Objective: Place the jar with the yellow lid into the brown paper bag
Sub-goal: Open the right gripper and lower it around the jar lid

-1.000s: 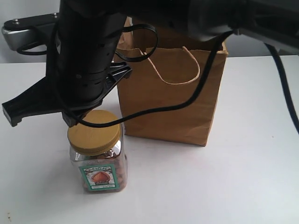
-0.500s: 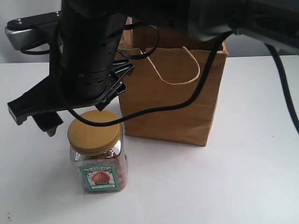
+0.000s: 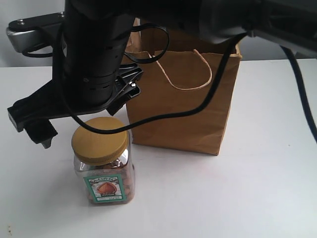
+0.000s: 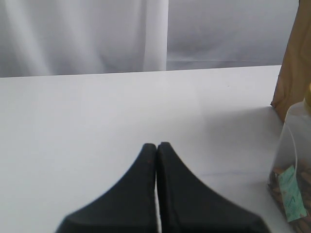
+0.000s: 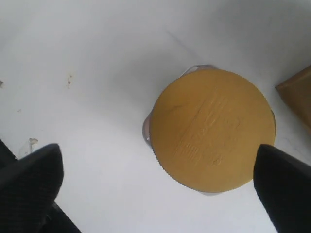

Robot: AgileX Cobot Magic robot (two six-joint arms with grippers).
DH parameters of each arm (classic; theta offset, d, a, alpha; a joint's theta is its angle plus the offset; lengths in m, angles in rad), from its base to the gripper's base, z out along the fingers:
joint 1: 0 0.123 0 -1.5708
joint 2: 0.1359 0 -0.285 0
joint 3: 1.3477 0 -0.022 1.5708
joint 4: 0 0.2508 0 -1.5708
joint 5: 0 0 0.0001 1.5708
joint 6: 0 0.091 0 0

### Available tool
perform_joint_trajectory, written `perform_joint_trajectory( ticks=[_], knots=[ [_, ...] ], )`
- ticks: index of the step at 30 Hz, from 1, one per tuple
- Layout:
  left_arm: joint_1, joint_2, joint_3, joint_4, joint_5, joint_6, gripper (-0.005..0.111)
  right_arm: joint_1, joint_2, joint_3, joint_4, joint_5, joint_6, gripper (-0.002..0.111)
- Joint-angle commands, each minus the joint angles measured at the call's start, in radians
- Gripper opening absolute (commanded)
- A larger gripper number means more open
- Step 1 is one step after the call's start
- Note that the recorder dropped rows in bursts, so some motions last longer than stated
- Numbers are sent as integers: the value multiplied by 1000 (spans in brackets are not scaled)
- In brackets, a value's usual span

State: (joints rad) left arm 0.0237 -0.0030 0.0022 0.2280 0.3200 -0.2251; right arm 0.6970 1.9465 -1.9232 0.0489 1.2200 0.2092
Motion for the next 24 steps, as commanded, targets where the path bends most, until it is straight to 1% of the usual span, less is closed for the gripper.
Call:
perform_joint_trajectory(
  ticks=[1,6,10,17,24],
  knots=[
    [-3,3,-2,-4,-10,-4,1,3,-7,-4,2,1,1,98],
    [-3,3,-2,-4,-10,-4,1,3,-7,-4,49,1,-1,98],
    [-3,3,-2,-4,-10,-4,1,3,-7,-4,50,1,-3,105],
    [-3,3,-2,-4,-10,-4,1,3,-7,-4,-22,1,-3,105],
    [-3,3,-2,-4,-10,-4,1,3,-7,-4,-22,1,-3,105]
  ],
)
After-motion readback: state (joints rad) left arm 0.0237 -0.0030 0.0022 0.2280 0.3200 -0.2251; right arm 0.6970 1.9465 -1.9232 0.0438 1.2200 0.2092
